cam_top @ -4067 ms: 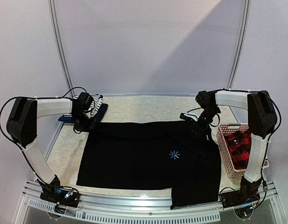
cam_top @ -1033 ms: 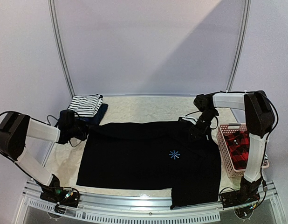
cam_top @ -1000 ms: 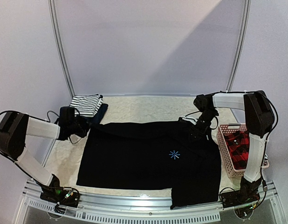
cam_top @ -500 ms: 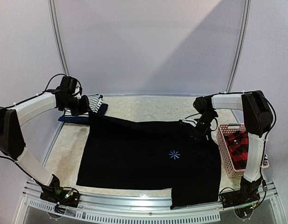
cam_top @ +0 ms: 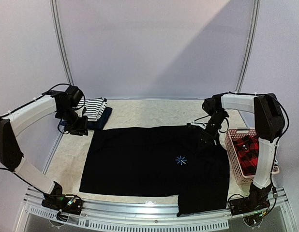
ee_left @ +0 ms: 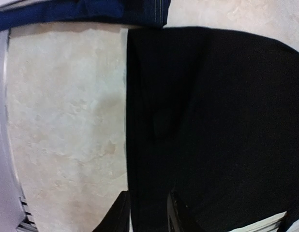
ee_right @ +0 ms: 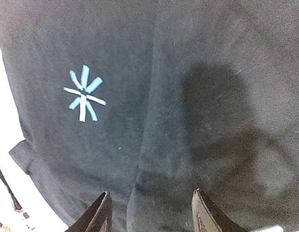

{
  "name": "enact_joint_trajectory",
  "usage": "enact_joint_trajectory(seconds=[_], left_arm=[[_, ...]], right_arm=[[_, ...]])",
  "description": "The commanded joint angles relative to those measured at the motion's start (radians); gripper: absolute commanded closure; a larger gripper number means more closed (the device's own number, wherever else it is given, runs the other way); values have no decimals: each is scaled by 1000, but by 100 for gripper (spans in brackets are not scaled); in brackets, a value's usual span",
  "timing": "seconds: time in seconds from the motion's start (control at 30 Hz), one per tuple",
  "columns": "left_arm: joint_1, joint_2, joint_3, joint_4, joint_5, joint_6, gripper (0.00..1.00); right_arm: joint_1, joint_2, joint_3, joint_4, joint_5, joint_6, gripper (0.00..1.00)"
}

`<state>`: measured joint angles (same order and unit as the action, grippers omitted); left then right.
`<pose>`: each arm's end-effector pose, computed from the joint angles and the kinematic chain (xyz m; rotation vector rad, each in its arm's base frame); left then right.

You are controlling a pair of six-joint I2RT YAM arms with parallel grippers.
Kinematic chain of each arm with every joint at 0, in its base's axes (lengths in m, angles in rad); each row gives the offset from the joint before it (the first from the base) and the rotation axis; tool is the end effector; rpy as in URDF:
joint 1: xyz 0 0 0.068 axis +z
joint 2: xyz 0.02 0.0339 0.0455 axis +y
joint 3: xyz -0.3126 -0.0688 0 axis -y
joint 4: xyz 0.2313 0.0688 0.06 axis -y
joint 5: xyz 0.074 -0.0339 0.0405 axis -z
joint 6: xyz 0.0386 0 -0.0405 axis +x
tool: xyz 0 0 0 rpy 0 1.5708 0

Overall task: Fold and stack the mixed laundry pile
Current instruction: Adjust the 1/3-folded T-shirt at the center of the board.

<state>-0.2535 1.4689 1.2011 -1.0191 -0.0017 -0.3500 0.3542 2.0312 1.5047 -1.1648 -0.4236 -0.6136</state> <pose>0.2504 -0.0648 0.3130 -0.1387 2.8643 -0.1195 0.3471 0.1453 0.2208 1.3641 -2.6793 -0.6645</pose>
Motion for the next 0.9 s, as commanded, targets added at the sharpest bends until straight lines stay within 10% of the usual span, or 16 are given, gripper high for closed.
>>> enact_joint_trajectory(seconds=[0.0, 0.4, 0.87], left_arm=[[6, -37, 47, -19, -100, -6, 71], [19, 41, -287, 469, 165, -393, 63], [62, -34, -505, 653, 231, -532, 62]], right_arm=[[-44, -62, 108, -104, -39, -40, 44], [-50, -158, -140, 50, 205, 5, 41], [5, -91, -184, 92, 174, 21, 42]])
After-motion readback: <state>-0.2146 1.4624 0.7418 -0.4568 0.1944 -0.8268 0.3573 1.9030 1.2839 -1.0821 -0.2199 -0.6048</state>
